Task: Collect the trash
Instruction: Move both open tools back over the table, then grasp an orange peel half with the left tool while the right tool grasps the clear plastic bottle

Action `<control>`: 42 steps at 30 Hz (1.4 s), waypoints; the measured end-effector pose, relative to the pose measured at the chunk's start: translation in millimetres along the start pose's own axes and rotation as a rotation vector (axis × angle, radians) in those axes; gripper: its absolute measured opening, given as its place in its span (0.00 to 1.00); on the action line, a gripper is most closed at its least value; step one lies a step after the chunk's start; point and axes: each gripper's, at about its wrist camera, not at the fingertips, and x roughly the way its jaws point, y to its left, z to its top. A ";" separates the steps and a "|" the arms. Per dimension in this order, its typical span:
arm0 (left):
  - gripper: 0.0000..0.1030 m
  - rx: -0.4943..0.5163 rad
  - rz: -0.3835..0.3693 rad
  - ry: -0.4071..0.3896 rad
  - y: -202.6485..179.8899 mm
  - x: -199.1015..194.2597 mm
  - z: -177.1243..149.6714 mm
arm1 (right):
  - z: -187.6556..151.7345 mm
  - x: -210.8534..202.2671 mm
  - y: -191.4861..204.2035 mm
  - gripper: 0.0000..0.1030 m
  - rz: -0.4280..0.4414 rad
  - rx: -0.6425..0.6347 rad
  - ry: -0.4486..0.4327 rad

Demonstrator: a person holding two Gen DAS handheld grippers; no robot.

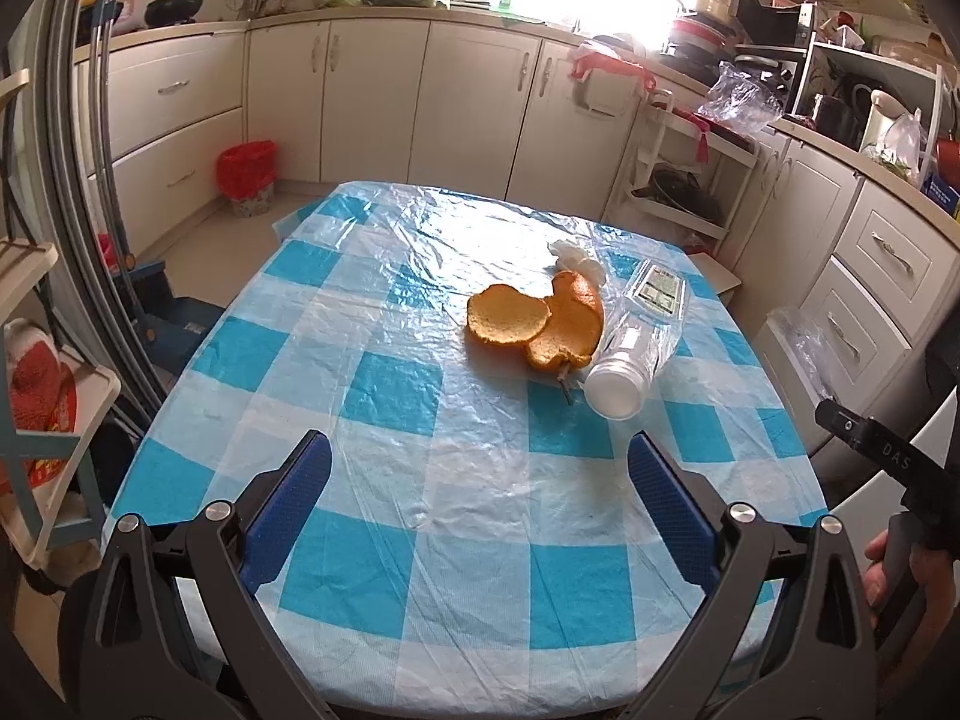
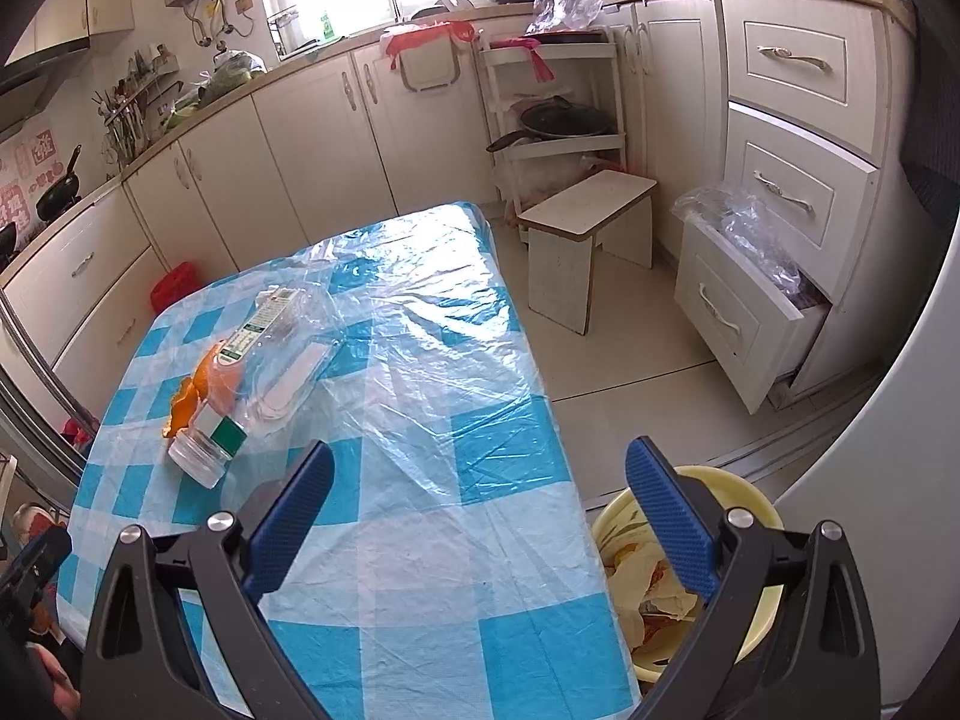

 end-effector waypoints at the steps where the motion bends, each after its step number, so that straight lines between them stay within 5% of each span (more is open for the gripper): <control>1: 0.92 0.014 0.000 -0.003 -1.9 4.0 3.3 | -0.9 0.8 0.6 0.91 -0.001 -0.002 0.004; 15: 0.91 0.106 -0.028 0.055 -27.7 101.0 61.6 | -0.8 8.7 9.1 0.91 0.052 -0.007 0.027; 24: 0.55 0.201 -0.040 0.130 -34.5 147.8 65.1 | 2.4 16.0 14.0 0.91 0.097 0.008 0.052; 29: 0.12 0.242 -0.079 0.167 -38.0 157.0 60.6 | 3.9 21.3 19.4 0.91 0.103 0.000 0.064; 33: 0.06 0.215 -0.080 0.111 -29.1 141.5 60.0 | 6.6 26.0 24.7 0.91 0.119 0.008 0.079; 42: 0.05 0.037 -0.212 0.082 15.3 110.4 47.2 | 41.3 58.7 67.3 0.91 0.151 0.090 0.124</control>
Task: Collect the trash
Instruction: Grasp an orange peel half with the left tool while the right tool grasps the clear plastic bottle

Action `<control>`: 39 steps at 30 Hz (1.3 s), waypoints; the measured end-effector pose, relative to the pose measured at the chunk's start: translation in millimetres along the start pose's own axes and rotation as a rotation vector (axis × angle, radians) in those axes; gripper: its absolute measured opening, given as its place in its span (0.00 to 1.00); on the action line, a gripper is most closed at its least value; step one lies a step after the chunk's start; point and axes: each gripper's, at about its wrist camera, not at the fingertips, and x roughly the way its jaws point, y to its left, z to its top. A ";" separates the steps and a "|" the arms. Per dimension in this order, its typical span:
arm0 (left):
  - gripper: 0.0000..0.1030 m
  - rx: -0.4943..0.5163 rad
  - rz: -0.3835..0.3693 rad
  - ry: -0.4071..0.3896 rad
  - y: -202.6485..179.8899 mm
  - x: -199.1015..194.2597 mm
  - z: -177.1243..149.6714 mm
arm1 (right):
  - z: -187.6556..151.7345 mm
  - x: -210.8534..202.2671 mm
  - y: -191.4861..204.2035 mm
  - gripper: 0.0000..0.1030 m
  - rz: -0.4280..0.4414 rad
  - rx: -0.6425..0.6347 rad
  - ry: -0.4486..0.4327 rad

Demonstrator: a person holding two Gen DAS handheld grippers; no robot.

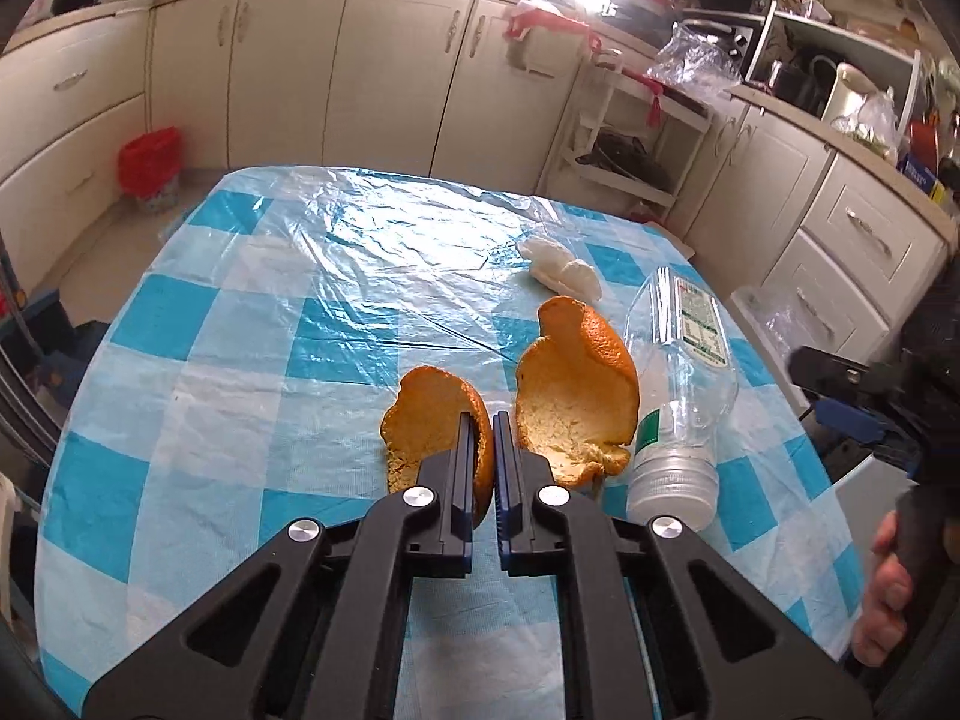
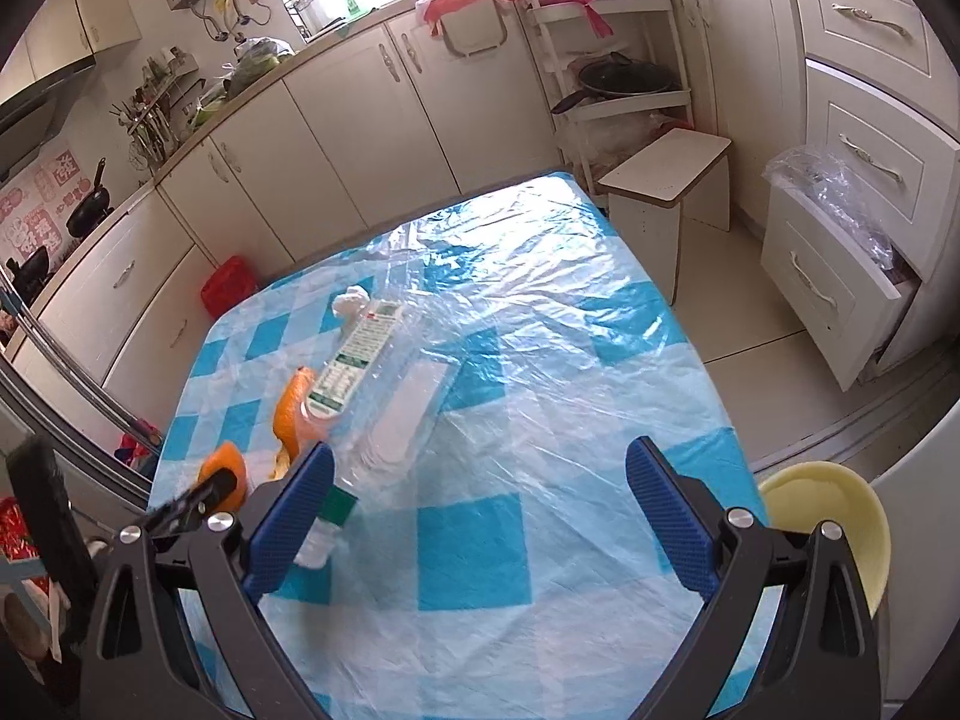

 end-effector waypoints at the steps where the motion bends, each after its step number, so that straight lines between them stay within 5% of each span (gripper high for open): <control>1: 0.05 -0.022 -0.016 -0.009 4.6 -2.6 -0.8 | 5.6 9.9 5.6 0.91 -0.007 0.027 0.017; 8: 0.05 -0.158 -0.105 -0.030 32.8 -4.2 -2.2 | 29.1 69.0 41.5 0.91 -0.123 0.072 0.105; 17: 0.05 -0.153 -0.158 -0.027 29.8 -0.7 -4.8 | 40.8 88.0 73.5 0.91 -0.214 -0.068 0.174; 19: 0.05 -0.155 -0.161 -0.025 30.2 0.5 -4.7 | 37.5 91.5 74.6 0.89 -0.203 -0.089 0.196; 23: 0.05 -0.157 -0.163 -0.022 33.4 0.8 -5.3 | 28.4 95.7 64.8 0.64 -0.133 -0.084 0.271; 26: 0.05 -0.157 -0.166 -0.017 34.1 1.5 -5.5 | 24.2 86.3 54.6 0.59 -0.088 -0.090 0.286; 36: 0.05 -0.141 -0.165 0.008 32.0 5.5 -5.2 | -3.8 33.3 2.2 0.56 0.041 -0.112 0.334; 39: 0.05 -0.138 -0.159 0.016 30.7 7.3 -4.9 | -16.7 23.4 -12.2 0.68 0.053 -0.099 0.331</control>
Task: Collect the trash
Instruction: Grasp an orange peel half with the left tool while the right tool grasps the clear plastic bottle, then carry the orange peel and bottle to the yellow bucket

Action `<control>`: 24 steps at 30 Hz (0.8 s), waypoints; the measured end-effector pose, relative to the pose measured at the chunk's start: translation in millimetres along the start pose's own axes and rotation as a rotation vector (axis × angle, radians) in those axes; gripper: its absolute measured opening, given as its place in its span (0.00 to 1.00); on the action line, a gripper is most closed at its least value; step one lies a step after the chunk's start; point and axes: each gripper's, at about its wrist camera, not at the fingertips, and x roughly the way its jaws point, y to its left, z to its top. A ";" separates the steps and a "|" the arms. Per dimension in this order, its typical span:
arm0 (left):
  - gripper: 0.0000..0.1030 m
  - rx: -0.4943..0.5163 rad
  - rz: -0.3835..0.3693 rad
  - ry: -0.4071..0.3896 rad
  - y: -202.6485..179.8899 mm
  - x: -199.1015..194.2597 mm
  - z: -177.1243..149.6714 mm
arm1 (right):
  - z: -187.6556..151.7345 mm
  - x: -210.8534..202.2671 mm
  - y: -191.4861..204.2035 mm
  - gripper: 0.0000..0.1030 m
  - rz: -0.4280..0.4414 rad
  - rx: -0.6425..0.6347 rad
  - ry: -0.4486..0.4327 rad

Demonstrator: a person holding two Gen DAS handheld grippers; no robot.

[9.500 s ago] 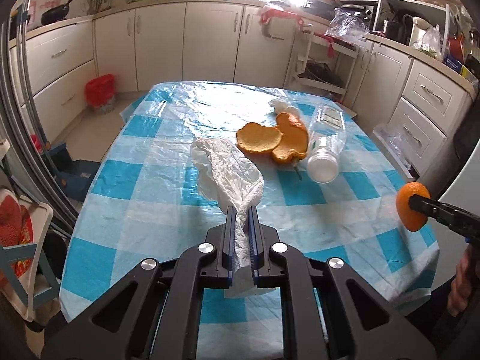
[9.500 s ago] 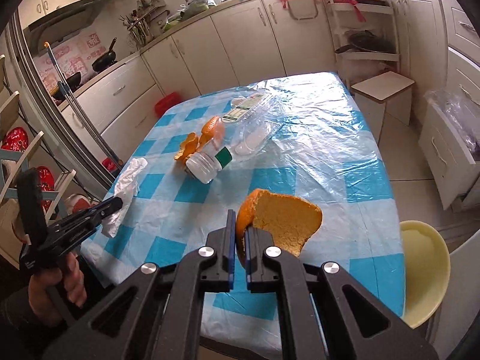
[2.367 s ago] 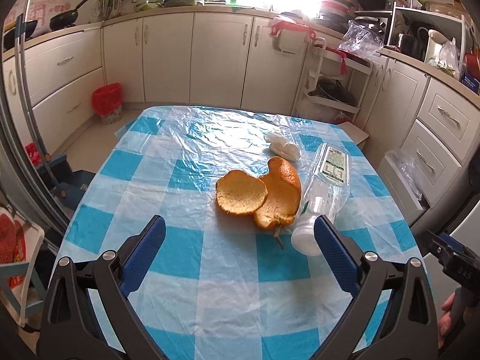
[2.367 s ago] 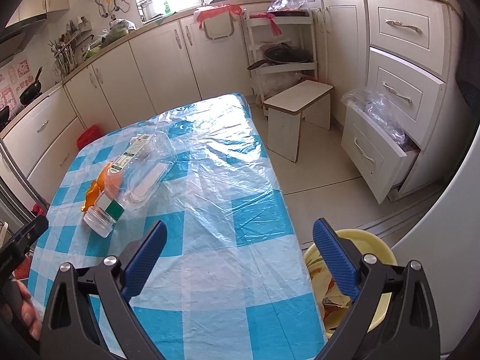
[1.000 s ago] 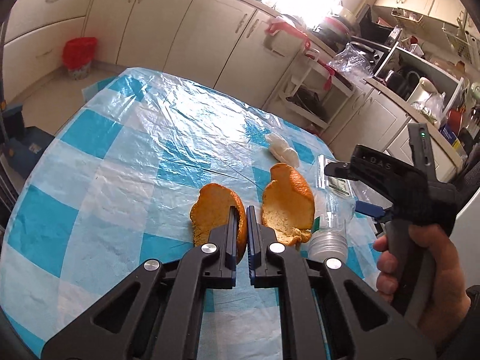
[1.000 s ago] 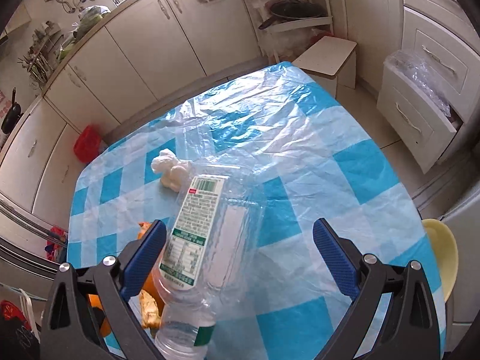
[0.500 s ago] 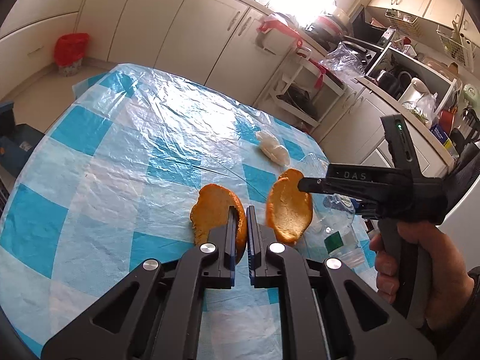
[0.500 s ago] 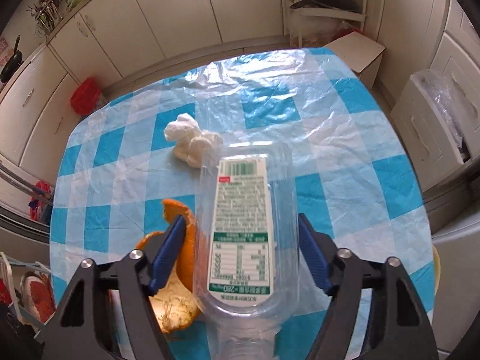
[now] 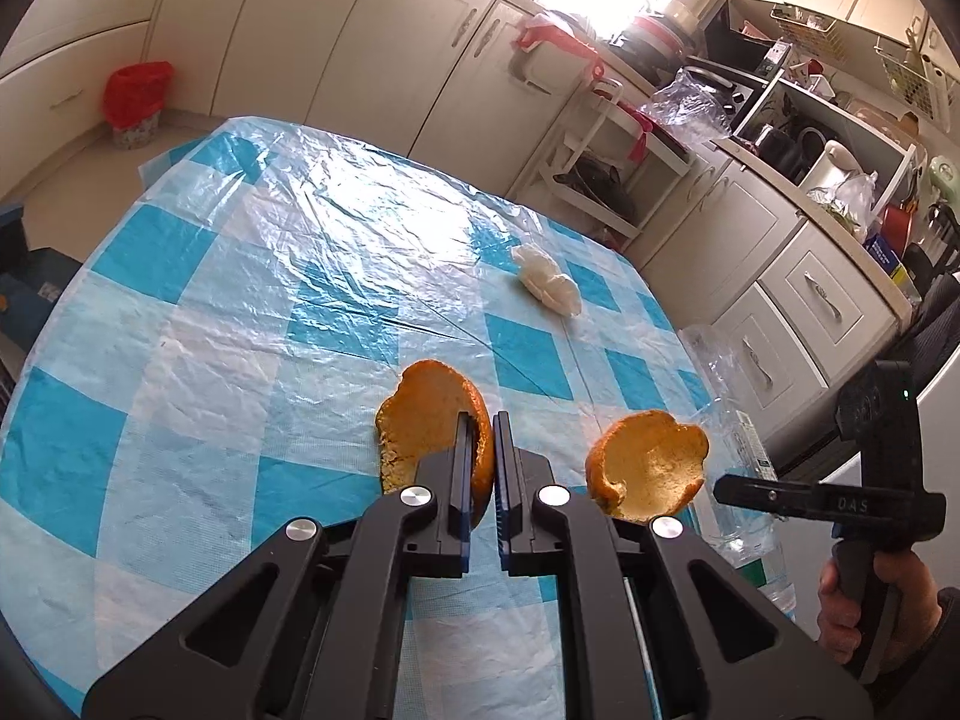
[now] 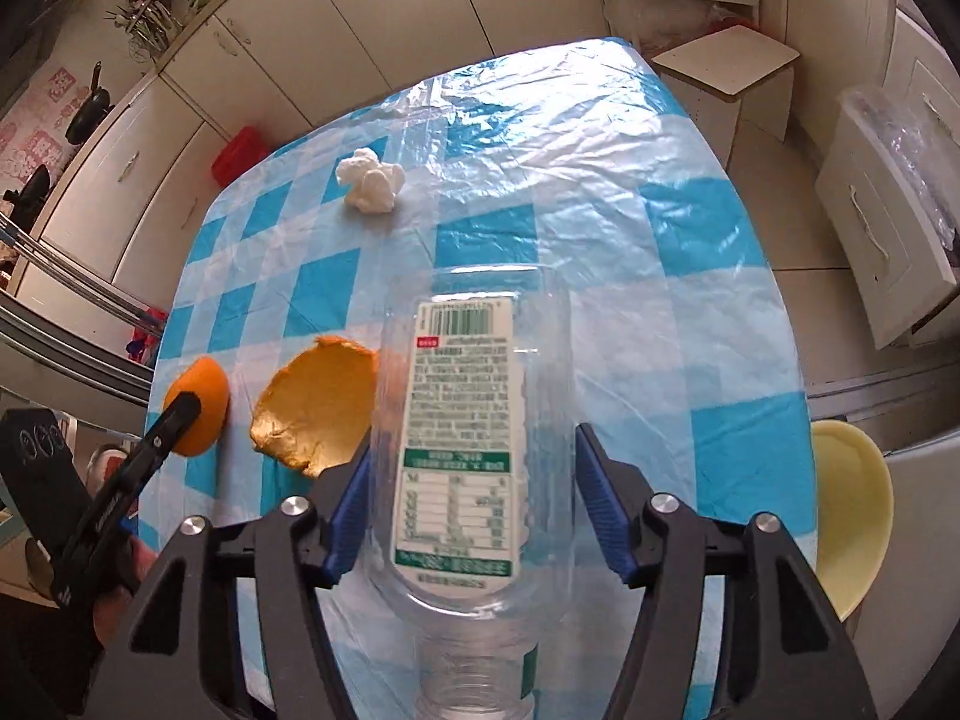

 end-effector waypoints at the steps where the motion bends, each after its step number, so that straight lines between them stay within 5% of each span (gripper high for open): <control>1: 0.05 0.001 0.002 0.002 -0.5 0.2 0.0 | -4.0 -1.8 -2.5 0.68 0.003 0.000 -0.005; 6: 0.05 0.010 0.009 0.012 -2.4 2.9 0.0 | -23.5 -10.8 -11.8 0.68 -0.030 -0.040 -0.060; 8: 0.05 0.014 0.009 0.015 -2.8 3.2 -0.1 | -27.1 -13.0 -13.3 0.58 -0.063 -0.061 -0.089; 12: 0.05 0.032 0.027 0.014 -4.6 0.9 -1.3 | -33.3 -19.6 -13.9 0.56 -0.086 -0.084 -0.154; 24: 0.05 0.176 0.103 -0.043 -52.5 -51.6 -27.5 | -47.3 -39.1 -16.5 0.56 0.036 -0.075 -0.246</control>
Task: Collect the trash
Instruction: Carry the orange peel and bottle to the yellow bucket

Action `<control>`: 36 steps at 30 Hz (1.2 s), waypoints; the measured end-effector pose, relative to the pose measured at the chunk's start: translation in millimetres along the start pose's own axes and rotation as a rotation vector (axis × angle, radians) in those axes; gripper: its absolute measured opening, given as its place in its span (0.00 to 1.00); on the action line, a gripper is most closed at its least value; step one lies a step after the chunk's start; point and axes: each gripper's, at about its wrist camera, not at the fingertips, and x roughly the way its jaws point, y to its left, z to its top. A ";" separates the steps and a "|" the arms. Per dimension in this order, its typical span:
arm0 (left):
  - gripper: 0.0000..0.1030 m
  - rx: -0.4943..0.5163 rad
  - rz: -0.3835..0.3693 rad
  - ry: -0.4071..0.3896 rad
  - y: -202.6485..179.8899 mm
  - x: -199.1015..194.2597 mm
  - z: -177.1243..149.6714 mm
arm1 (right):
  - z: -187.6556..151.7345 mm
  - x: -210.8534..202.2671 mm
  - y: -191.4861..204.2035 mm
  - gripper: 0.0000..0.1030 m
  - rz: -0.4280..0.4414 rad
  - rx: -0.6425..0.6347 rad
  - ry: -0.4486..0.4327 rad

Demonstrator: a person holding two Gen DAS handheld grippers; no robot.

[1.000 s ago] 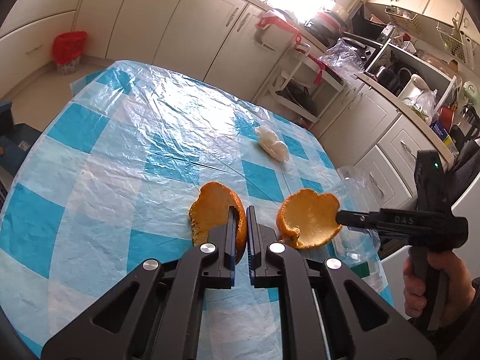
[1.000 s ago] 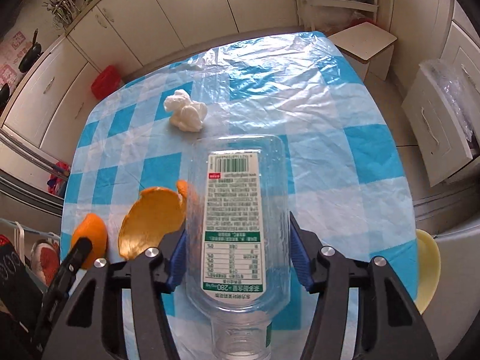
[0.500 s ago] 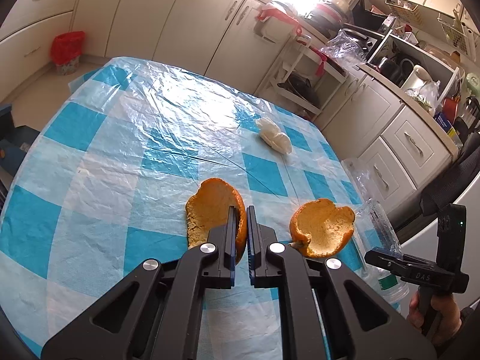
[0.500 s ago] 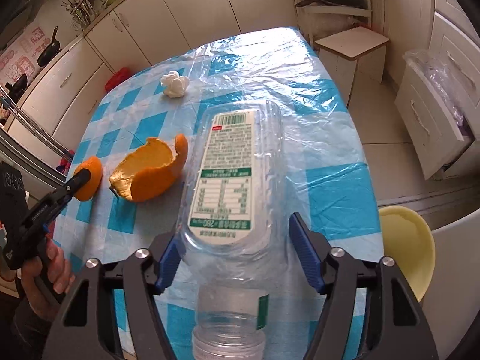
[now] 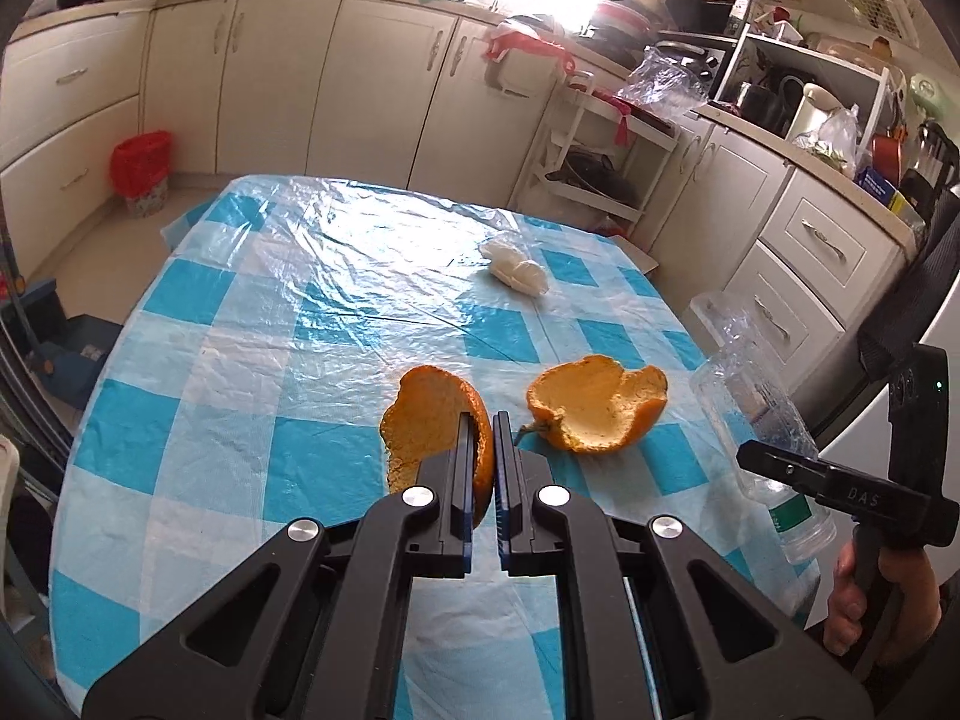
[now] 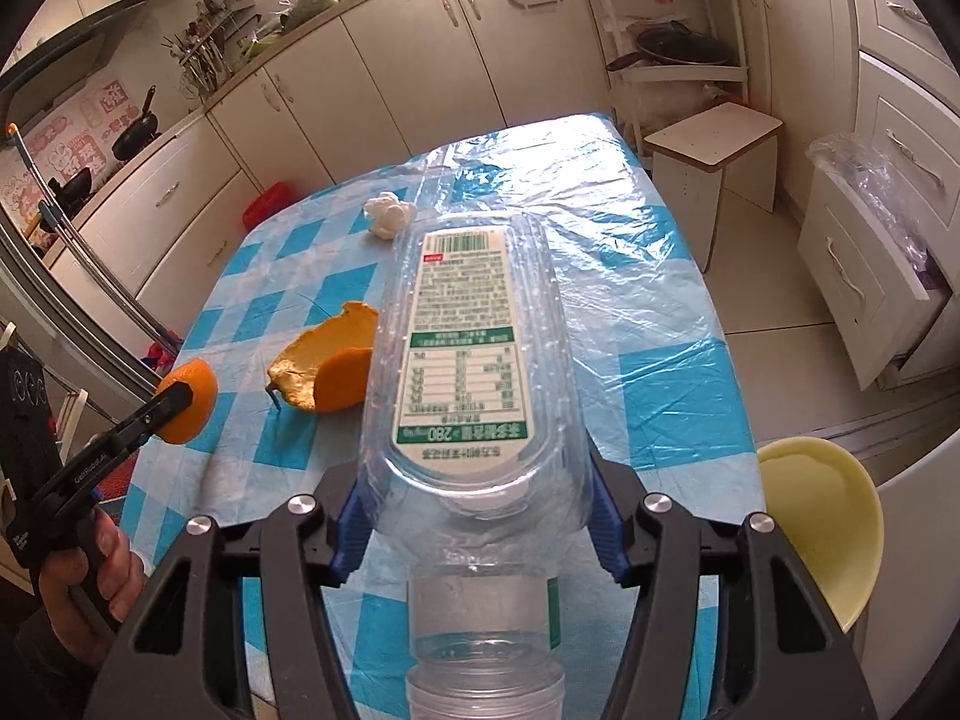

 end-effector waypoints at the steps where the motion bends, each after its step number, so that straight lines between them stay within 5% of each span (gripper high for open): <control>1: 0.05 0.020 0.005 -0.006 -7.9 -5.0 0.1 | -0.8 -1.6 -1.1 0.56 0.006 0.003 -0.005; 22: 0.05 0.253 -0.011 -0.048 -123.6 -42.7 -15.9 | -21.8 -44.8 -37.9 0.56 0.020 0.058 -0.091; 30: 0.05 0.258 -0.159 -0.029 -172.0 -38.8 -16.4 | -24.4 -72.5 -89.4 0.56 -0.064 0.191 -0.134; 36: 0.05 0.276 -0.280 0.025 -221.5 -20.6 -22.9 | -45.1 -72.0 -161.9 0.56 -0.171 0.411 -0.034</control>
